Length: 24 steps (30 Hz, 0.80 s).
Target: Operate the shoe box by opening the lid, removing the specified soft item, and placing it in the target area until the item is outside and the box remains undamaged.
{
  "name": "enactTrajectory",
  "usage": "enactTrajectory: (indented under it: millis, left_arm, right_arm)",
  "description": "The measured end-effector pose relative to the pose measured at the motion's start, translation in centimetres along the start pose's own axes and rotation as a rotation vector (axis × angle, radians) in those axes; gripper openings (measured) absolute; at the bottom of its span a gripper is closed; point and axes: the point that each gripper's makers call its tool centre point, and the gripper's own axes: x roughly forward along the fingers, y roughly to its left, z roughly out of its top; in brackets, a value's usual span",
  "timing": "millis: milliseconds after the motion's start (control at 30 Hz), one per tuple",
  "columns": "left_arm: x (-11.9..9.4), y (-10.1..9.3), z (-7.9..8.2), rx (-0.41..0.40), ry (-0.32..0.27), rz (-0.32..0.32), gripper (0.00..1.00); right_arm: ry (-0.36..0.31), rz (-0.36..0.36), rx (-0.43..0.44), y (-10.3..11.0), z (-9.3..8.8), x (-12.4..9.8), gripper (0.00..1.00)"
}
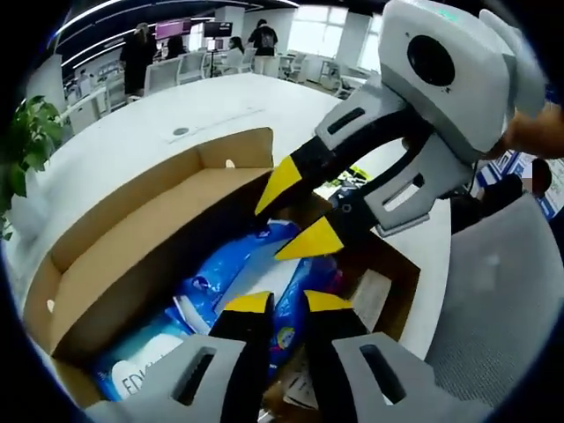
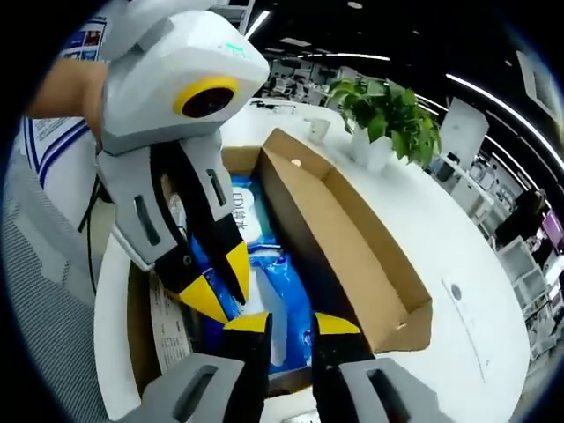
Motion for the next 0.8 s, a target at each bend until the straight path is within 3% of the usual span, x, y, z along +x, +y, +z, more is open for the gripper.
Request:
enactTrajectory:
  millis: [300, 800]
  left_arm:
    - [0.1, -0.3, -0.2, -0.012, 0.002, -0.028, 0.03]
    - [-1.0, -0.6, 0.3, -0.021, -0.003, -0.015, 0.00]
  right_arm:
    - [0.054, -0.005, -0.019, -0.1, -0.9, 1.1, 0.00]
    - [0.027, -0.028, 0.008, -1.0, -0.2, 0.2, 0.00]
